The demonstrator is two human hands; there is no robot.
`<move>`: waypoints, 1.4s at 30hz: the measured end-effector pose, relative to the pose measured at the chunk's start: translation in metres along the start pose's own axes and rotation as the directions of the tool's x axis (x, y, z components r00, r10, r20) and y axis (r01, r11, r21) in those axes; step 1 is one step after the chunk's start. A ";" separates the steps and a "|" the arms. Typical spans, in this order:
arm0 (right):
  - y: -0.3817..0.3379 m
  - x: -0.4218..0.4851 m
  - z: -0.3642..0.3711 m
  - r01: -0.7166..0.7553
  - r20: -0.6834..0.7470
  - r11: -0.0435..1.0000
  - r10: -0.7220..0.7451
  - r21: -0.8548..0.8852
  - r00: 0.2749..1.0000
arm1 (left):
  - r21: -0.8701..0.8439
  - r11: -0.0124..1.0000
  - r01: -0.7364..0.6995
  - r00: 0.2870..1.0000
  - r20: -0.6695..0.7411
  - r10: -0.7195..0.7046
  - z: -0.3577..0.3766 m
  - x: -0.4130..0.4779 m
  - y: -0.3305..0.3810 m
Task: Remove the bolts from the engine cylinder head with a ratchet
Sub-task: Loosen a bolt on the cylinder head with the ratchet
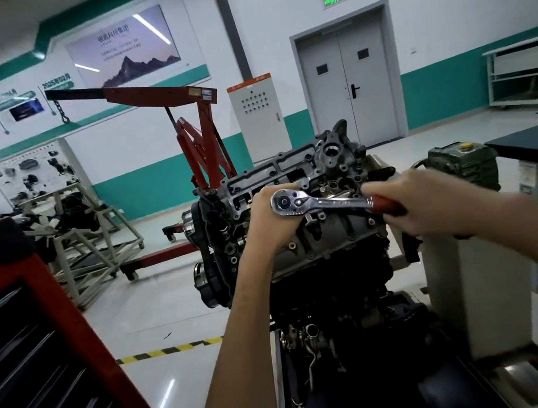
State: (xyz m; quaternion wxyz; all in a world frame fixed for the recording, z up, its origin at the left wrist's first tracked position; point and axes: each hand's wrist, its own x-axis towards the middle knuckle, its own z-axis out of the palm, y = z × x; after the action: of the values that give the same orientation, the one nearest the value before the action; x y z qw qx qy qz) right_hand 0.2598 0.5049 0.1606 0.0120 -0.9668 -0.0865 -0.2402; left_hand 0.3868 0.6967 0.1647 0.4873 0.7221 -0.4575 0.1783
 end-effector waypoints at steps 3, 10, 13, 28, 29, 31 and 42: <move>0.004 0.004 0.000 0.007 -0.082 1.000 -0.009 -0.030 0.997 | 0.000 1.000 -0.017 1.000 -0.001 0.017 0.002 -0.001 -0.002; -0.108 -0.035 0.098 -0.194 -0.099 0.603 0.418 0.774 0.903 | -0.082 0.997 -0.001 0.970 -0.242 -0.019 0.023 0.000 -0.003; -0.148 -0.026 0.119 -0.172 -0.082 0.471 0.471 0.865 0.878 | -0.117 0.993 0.032 0.957 -0.283 -0.064 0.027 0.003 -0.002; -0.035 -0.018 0.041 -0.085 -0.016 0.942 0.095 0.325 0.995 | -0.129 0.992 0.005 0.979 -0.203 -0.031 0.008 -0.011 -0.008; -0.054 -0.026 0.058 -0.133 -0.035 0.876 0.168 0.464 0.985 | -0.136 0.991 0.018 0.971 -0.232 -0.050 0.011 -0.010 -0.009; -0.097 -0.035 0.085 -0.202 -0.055 0.692 0.329 0.693 0.943 | -0.142 0.989 0.034 0.961 -0.267 -0.072 0.016 -0.007 -0.007; -0.073 -0.029 0.058 -0.115 0.020 0.760 0.134 0.640 0.991 | -0.070 0.996 0.054 0.998 -0.042 -0.056 -0.004 -0.005 -0.010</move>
State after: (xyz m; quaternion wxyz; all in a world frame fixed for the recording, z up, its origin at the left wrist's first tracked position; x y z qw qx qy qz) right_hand 0.2491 0.5758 0.0948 0.3571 -0.9052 -0.0985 -0.2082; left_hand 0.3932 0.7039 0.1575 0.5263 0.7133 -0.4325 0.1648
